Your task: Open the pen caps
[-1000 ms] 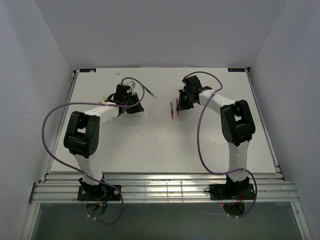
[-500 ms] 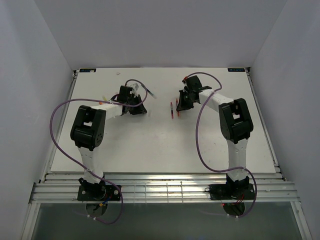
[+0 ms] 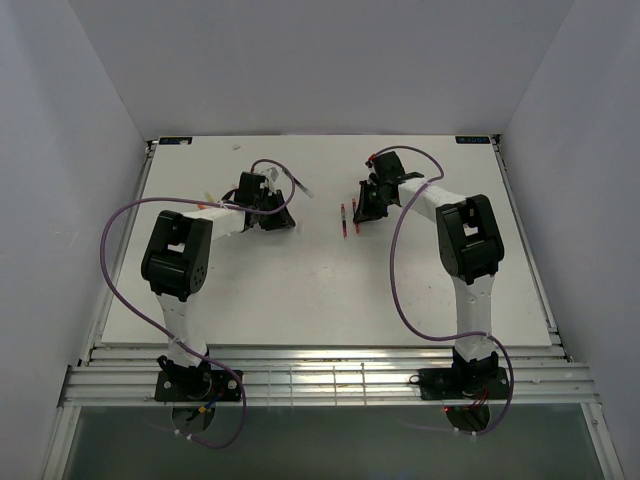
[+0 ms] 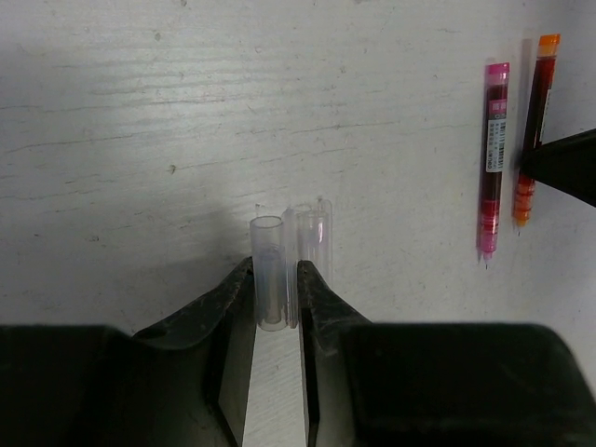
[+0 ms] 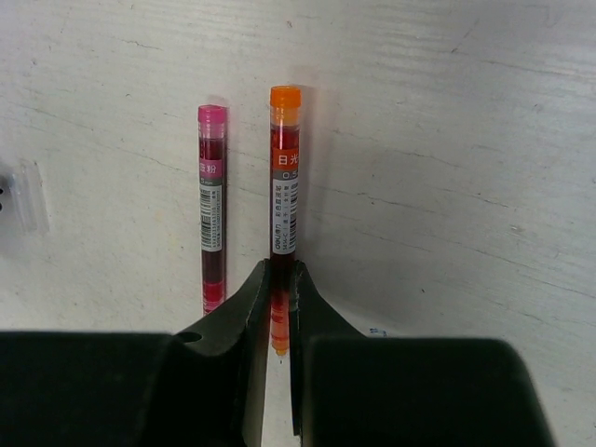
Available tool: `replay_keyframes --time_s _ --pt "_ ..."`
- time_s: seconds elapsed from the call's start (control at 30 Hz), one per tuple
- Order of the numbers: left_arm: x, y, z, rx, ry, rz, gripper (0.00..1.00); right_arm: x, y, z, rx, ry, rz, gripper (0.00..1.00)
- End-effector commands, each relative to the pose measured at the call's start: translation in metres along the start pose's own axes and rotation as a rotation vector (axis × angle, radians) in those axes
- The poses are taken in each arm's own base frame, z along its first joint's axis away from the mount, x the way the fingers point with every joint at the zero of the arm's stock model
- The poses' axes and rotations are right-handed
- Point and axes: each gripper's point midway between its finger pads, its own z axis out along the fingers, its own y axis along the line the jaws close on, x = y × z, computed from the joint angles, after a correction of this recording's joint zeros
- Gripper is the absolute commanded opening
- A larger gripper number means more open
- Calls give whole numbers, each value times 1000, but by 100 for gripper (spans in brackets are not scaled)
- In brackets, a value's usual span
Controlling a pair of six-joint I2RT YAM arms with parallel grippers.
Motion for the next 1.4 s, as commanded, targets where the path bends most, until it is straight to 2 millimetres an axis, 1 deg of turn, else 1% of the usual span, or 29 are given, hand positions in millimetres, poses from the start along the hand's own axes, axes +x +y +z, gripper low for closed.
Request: replay_keyframes --time_s 0.0,0.53,0.83,1.03,1.07,1.1,1.27,1.3,1.37 --pt "-6 -7 -3 36 -24 3 34 -13 0 2 -15 -23 -9 8" --pt "-3 -6 -6 29 -20 -12 37 -12 -3 8 -25 -8 3 8" --pt "-11 -14 -14 49 -52 -17 38 -10 2 9 -54 10 4 10" --pt "-15 -19 -18 67 -60 -22 38 1 8 5 -84 25 24 11" --pt "-15 -20 -18 71 -61 -23 38 1 10 6 -96 17 26 11" --pt "-15 -21 -19 74 -63 -23 38 7 9 6 -102 29 34 11" --pt "-13 -26 -24 94 -57 -42 38 17 14 9 -133 51 54 12" --pt "-20 -29 -25 110 -85 -34 38 17 16 10 -143 52 54 12" --pt "-22 -33 -28 123 -91 -33 39 21 17 11 -153 60 66 12"
